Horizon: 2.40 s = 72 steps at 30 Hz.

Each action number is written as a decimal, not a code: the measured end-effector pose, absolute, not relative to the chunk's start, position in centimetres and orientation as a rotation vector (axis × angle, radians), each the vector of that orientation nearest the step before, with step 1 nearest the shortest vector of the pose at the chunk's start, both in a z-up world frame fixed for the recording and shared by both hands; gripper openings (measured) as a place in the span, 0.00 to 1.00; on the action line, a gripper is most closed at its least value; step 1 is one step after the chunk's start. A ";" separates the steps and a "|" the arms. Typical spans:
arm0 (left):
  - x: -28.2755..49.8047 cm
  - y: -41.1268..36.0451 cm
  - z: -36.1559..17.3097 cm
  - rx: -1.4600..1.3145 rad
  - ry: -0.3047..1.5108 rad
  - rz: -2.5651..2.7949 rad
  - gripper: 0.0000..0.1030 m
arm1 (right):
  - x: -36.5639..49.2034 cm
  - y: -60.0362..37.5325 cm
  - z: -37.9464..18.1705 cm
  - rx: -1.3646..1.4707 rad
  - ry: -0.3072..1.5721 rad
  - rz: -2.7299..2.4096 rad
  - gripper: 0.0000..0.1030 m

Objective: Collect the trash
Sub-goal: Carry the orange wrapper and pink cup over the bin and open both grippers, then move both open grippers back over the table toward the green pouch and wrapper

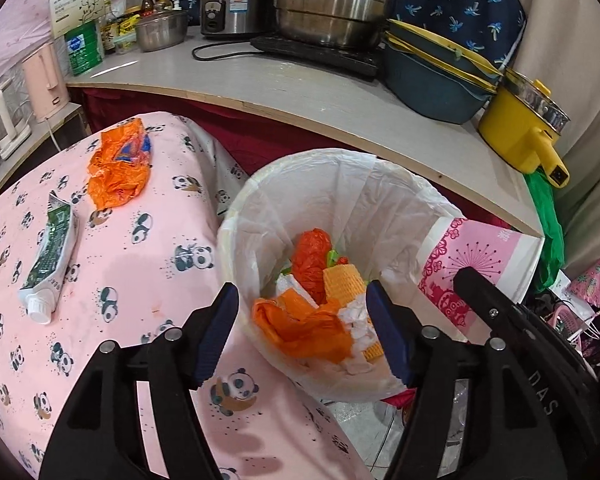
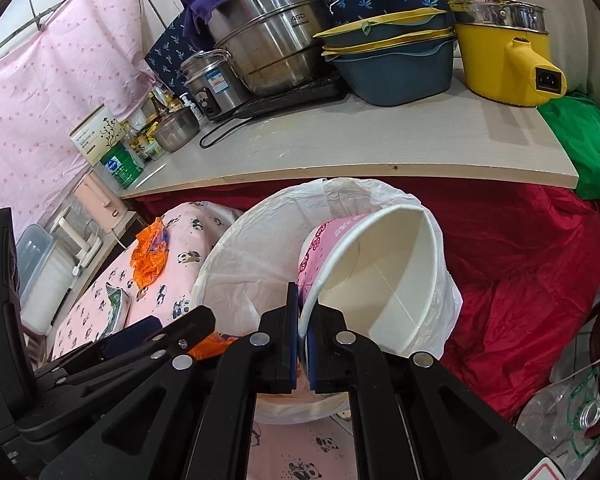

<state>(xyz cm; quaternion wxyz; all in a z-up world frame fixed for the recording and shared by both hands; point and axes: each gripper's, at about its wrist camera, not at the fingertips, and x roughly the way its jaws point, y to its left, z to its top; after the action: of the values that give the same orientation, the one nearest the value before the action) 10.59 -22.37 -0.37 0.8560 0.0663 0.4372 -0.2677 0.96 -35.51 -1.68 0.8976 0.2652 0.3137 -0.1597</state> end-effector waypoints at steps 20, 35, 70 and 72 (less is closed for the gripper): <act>12.9 -17.0 -0.1 0.057 0.912 -0.451 0.63 | 4.3 -33.8 -2.3 0.515 0.685 -0.322 0.26; 12.0 -14.6 1.4 0.022 0.876 -0.418 0.67 | 3.5 -31.4 0.2 0.476 0.649 -0.287 0.31; 17.9 -0.9 -1.4 -0.111 0.921 -0.160 0.76 | 12.5 -20.2 -1.0 0.360 0.740 -0.089 0.38; 18.4 -0.6 -1.9 -0.108 0.929 -0.155 0.76 | 13.3 -19.9 -1.2 0.354 0.748 -0.085 0.38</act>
<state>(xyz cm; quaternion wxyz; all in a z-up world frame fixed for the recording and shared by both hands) 18.42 -0.64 -1.93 0.8897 -0.0521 0.4474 -0.0746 13.35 -19.87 -1.24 0.9147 0.1721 0.3632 -0.0412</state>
